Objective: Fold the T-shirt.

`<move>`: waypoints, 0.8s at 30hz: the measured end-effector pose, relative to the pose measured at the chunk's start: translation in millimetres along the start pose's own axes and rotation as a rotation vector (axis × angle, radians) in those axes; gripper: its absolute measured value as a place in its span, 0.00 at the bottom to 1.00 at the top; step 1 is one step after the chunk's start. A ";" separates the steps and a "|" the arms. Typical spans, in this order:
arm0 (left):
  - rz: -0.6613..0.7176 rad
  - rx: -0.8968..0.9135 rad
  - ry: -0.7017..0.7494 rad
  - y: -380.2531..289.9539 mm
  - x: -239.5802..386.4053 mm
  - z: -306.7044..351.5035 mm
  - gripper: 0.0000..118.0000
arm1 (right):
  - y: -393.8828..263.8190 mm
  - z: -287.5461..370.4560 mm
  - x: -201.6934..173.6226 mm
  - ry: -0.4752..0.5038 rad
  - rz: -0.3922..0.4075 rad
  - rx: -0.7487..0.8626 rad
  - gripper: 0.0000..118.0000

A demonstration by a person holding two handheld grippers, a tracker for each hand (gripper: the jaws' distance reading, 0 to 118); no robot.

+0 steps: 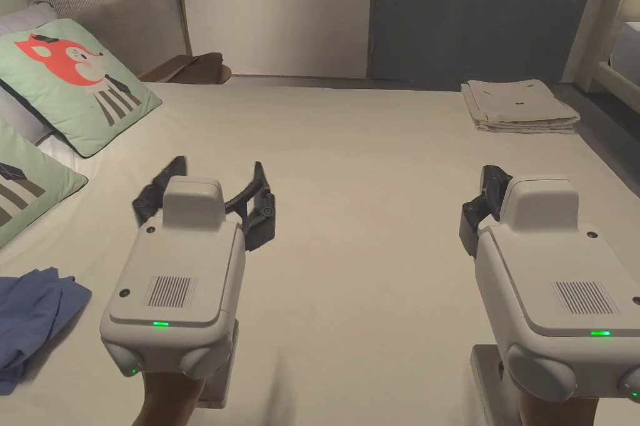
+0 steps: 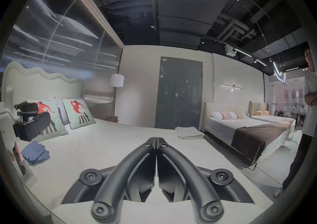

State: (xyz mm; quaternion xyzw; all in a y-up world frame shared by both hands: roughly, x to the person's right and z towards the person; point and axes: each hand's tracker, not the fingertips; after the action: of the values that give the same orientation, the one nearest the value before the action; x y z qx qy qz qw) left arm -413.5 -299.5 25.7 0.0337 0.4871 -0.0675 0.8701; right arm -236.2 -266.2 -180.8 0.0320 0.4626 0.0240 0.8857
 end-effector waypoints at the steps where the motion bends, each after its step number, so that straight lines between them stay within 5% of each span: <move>1: -0.011 -0.004 -0.001 -0.3 2.4 -0.3 0.00 | -0.3 0.9 0.8 -0.003 0.000 -0.002 0.00; 24: 0.034 -0.042 -0.023 -0.1 4.5 0.0 0.00 | -0.8 1.8 4.4 -0.011 -0.002 -0.003 0.00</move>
State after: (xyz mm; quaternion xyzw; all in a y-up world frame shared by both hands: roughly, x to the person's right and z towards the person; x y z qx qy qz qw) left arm -411.2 -300.0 21.8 0.0231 0.4775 -0.0428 0.8773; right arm -232.2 -266.7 -183.4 0.0303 0.4575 0.0237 0.8884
